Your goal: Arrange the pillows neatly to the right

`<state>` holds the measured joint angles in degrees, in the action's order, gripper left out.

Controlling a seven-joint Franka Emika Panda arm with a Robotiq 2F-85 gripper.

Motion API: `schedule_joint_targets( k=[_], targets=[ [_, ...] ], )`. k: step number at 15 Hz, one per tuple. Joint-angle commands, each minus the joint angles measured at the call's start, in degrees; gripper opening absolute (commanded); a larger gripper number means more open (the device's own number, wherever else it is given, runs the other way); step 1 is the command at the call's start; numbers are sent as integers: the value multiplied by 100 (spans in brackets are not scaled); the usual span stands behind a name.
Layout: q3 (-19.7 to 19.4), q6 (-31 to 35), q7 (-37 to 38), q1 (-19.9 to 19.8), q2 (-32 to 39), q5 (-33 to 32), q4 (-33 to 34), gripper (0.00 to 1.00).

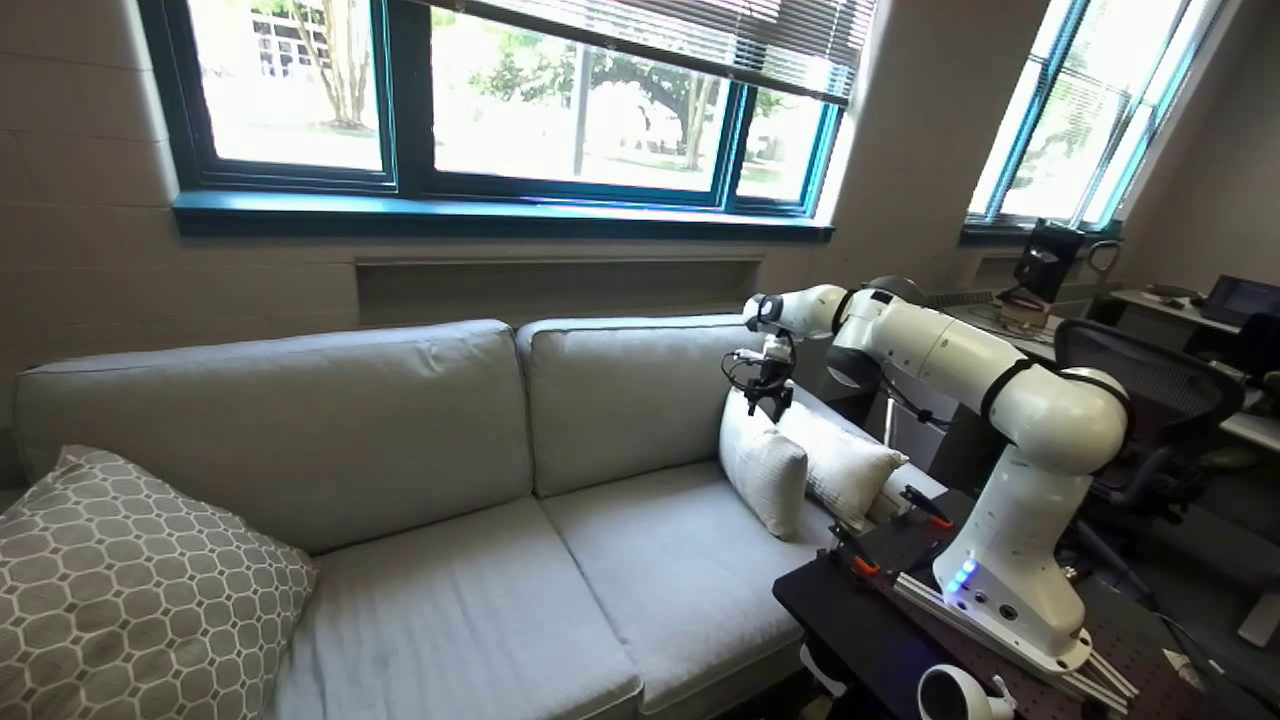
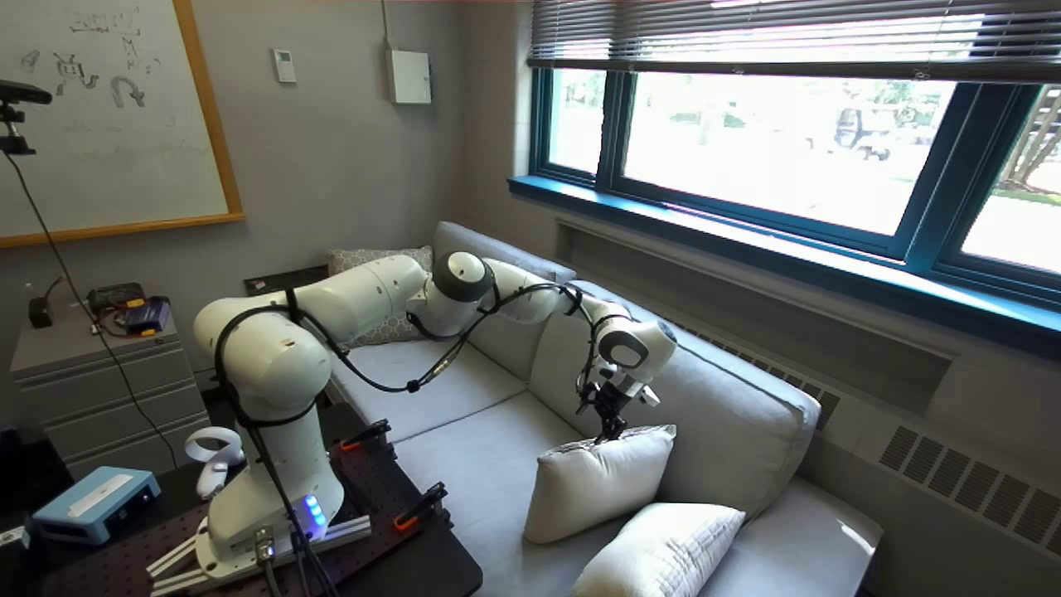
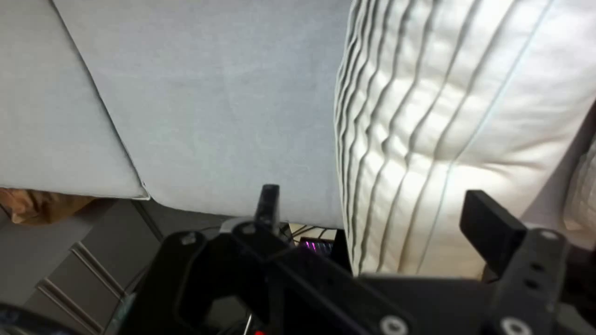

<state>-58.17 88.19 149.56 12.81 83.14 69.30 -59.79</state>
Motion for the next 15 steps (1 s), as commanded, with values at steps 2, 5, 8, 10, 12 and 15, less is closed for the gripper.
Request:
schedule_joint_targets(
  k=[2, 5, 8, 10, 12, 15],
  targets=[
    [-266, 451, -14, 279, 163, 674, -1054, 100],
    [-299, 590, -16, 288, 191, 801, -1524, 100],
    [-373, 647, -16, 309, 191, 887, -1901, 100],
    [-467, 659, -17, 330, 191, 974, -2100, 100],
    [-621, 545, -17, 385, 190, 1160, -2214, 100],
    [-885, 457, -17, 543, 37, 1590, -2357, 100]
  ],
)
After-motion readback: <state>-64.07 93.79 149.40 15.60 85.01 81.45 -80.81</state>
